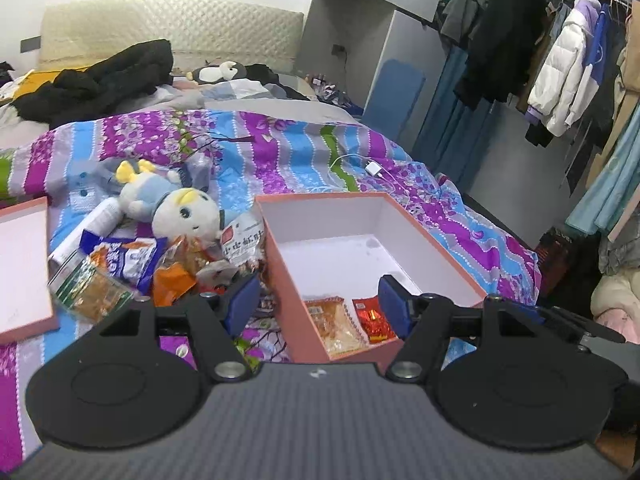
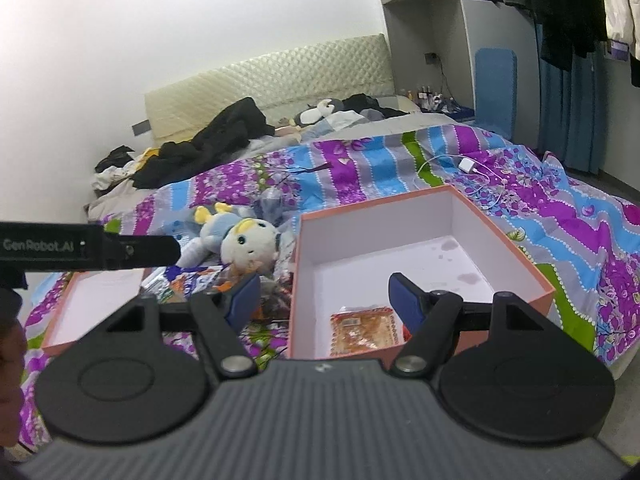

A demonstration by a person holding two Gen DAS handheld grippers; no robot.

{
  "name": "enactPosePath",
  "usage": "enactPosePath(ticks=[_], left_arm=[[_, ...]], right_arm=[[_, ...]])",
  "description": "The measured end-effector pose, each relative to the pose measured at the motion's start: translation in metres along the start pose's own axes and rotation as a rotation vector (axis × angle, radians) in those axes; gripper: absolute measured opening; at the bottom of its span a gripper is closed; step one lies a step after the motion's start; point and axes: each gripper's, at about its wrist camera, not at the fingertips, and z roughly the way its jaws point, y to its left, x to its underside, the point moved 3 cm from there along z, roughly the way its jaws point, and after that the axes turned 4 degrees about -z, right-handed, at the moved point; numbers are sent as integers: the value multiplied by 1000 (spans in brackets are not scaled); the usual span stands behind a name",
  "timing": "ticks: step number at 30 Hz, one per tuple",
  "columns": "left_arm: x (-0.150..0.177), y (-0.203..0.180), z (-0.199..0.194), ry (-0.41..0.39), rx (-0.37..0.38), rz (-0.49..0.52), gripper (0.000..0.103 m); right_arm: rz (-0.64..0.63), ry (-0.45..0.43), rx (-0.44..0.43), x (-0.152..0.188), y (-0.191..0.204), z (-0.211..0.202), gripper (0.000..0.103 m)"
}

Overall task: Organize snacks
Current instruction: 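Raise both tools out of the pink shoebox and back away, then move both tools back toward the snack pile and lower them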

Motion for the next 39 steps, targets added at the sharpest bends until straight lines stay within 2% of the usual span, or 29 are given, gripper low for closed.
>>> enactPosePath(ticks=[17, 26, 32, 39], left_arm=[[66, 40, -79, -4, -98, -67, 71], [101, 72, -110, 0, -153, -151, 71], [122, 93, -114, 22, -175, -197, 71], [131, 116, -99, 39, -187, -244, 71]], right_arm=[[-18, 15, -91, 39, 43, -45, 72], [-49, 30, -121, 58, 67, -53, 72], [-68, 50, -135, 71, 81, -49, 72], [-96, 56, -135, 76, 89, -35, 72]])
